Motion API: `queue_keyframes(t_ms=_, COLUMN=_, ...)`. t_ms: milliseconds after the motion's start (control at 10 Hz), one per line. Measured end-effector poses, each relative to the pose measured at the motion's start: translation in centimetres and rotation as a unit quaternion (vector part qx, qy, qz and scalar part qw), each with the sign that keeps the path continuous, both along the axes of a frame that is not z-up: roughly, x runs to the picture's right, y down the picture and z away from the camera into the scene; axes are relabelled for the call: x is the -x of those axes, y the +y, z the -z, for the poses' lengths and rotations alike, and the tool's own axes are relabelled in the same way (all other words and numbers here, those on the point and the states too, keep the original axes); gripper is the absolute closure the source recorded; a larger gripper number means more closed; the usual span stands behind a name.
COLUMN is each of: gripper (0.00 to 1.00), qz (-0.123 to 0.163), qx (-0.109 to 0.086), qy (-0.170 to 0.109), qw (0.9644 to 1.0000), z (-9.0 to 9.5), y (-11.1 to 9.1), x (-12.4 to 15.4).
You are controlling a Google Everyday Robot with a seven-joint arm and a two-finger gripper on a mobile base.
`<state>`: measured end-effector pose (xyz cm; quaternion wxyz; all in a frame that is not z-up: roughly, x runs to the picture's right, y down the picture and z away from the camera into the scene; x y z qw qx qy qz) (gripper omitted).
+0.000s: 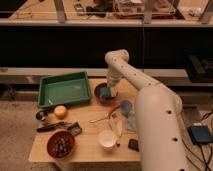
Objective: Wipe purple bowl with sponge
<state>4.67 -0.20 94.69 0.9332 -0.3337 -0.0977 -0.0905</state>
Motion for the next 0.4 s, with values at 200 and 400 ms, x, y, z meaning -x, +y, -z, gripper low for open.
queue_keyframes(t_ms=200, gripper=1.0, qz=-0.006, qx=-0.009, qy=0.004, qw=0.9999, z=-1.0, y=-1.7, x=0.1)
queue_keyframes(t_ms=400, gripper=1.0, qz=-0.007, qx=-0.013, qy=-0.001, qw=0.9999, z=-1.2, y=-2.7, x=0.9)
